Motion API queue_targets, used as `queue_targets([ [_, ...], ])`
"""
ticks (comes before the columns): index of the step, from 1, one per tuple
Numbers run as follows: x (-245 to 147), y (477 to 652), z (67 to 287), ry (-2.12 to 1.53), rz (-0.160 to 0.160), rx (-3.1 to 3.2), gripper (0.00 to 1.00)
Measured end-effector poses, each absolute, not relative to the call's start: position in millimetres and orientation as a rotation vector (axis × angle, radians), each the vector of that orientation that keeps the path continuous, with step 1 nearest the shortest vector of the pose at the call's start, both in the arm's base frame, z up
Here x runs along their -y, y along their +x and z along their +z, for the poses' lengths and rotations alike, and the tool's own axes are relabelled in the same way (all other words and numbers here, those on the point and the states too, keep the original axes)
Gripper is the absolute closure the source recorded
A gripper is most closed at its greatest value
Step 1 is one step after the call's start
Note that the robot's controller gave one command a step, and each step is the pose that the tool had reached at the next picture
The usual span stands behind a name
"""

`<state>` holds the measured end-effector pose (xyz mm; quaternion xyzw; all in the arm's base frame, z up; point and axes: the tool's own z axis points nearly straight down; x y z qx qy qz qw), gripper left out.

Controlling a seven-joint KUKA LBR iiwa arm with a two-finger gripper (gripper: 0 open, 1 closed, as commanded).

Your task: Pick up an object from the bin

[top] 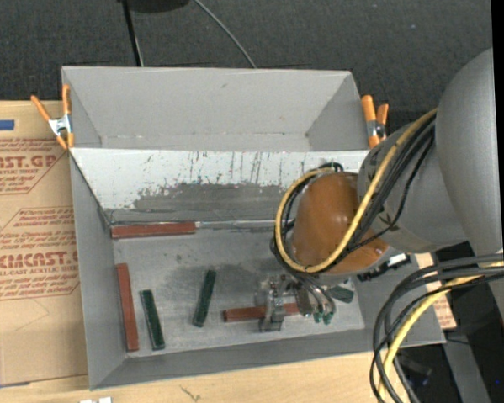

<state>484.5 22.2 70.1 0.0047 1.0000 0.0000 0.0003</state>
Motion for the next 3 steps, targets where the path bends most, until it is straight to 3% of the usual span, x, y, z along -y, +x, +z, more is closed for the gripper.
queue_targets([
  [3,-22,483.4,86,0.015,0.000,-3.144,1.00],
])
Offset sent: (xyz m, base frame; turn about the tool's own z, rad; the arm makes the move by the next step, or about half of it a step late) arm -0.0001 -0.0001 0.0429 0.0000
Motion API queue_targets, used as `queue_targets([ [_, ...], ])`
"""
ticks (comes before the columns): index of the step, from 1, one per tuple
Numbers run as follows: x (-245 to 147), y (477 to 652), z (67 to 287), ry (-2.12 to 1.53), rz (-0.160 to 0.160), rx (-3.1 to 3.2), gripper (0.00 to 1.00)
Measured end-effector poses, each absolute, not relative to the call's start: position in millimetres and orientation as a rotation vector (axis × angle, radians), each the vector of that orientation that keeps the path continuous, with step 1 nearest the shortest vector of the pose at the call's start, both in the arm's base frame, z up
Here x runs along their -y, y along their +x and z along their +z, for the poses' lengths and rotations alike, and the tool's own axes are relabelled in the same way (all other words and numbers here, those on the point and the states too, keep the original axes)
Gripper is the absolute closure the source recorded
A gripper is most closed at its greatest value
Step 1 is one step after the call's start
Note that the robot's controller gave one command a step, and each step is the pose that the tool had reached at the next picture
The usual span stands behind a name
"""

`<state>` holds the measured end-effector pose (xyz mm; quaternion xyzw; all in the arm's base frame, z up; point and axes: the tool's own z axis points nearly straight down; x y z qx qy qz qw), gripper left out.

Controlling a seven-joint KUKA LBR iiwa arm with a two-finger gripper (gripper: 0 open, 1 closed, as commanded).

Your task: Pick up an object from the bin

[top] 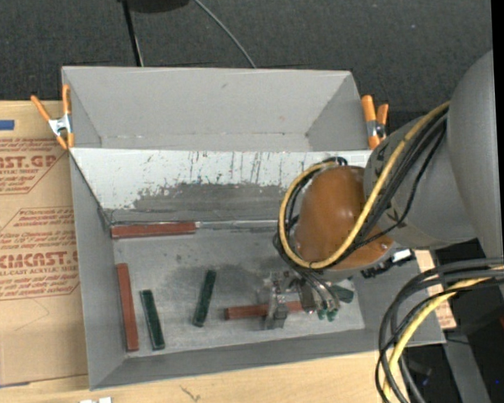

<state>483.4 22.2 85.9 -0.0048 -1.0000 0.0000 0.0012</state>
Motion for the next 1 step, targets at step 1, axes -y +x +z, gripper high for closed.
queue_targets([
  [1,-22.2,482.5,96.0,-0.015,0.000,3.135,1.00],
])
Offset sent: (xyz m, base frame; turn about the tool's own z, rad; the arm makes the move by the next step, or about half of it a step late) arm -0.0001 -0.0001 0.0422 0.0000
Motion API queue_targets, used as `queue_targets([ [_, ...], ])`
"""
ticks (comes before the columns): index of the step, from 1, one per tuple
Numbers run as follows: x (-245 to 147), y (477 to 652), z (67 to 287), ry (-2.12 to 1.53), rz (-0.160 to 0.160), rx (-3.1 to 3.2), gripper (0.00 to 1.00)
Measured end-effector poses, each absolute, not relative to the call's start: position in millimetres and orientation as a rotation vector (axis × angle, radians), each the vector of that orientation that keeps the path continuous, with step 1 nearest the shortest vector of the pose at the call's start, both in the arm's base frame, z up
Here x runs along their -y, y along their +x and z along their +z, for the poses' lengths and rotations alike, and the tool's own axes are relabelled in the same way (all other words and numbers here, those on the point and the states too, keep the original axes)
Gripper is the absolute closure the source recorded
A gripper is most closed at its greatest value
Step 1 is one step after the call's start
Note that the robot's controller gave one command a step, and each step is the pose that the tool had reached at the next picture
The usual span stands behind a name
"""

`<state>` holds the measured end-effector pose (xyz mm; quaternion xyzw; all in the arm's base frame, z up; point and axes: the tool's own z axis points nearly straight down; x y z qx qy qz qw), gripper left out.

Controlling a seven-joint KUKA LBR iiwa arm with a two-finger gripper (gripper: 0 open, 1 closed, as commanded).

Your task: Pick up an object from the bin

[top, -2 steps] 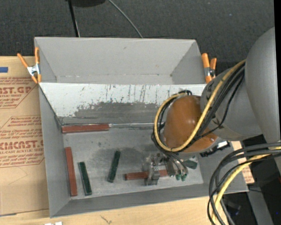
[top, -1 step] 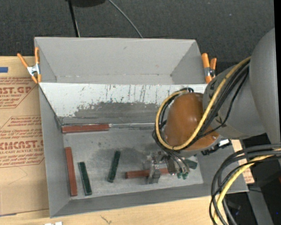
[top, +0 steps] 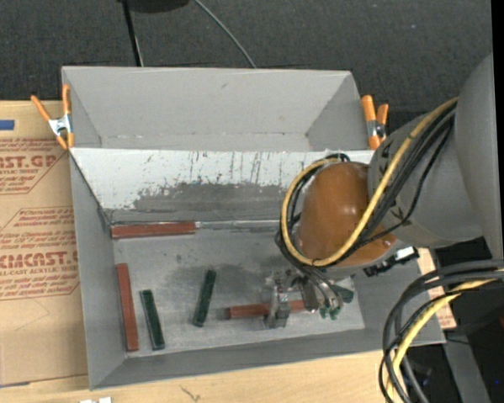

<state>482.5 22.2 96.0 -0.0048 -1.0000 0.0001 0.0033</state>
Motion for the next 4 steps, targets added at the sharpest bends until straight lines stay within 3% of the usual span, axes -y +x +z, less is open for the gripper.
queue_targets([
  [2,-22,484.2,127,-0.015,0.000,3.144,1.00],
  [4,-22,482.3,139,-0.015,0.000,3.140,1.00],
])
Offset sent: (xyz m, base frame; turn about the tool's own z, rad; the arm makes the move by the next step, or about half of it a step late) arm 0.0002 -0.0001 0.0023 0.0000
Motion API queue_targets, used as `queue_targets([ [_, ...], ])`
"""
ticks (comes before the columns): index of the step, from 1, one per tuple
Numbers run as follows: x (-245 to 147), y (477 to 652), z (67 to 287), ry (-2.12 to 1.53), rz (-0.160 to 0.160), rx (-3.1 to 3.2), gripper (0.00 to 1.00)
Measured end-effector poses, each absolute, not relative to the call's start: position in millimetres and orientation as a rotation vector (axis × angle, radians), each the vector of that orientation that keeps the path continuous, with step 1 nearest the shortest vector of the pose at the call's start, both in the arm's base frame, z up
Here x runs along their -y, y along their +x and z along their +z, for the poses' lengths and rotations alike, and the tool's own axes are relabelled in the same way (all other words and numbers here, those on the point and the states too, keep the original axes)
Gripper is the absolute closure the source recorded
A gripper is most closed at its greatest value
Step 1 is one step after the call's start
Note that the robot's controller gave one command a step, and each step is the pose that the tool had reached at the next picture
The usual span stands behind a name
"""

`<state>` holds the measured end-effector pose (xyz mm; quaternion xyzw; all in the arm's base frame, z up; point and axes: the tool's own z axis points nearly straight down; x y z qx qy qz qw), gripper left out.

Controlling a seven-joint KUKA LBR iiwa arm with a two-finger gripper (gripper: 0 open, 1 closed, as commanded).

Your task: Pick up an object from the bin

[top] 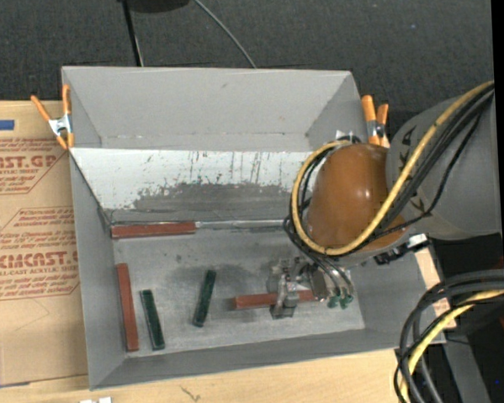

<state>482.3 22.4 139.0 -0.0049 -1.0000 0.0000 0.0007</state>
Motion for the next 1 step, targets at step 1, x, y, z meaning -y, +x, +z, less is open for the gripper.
queue_targets([
  [1,-22.5,483.2,144.9,-0.016,0.000,3.143,1.00],
])
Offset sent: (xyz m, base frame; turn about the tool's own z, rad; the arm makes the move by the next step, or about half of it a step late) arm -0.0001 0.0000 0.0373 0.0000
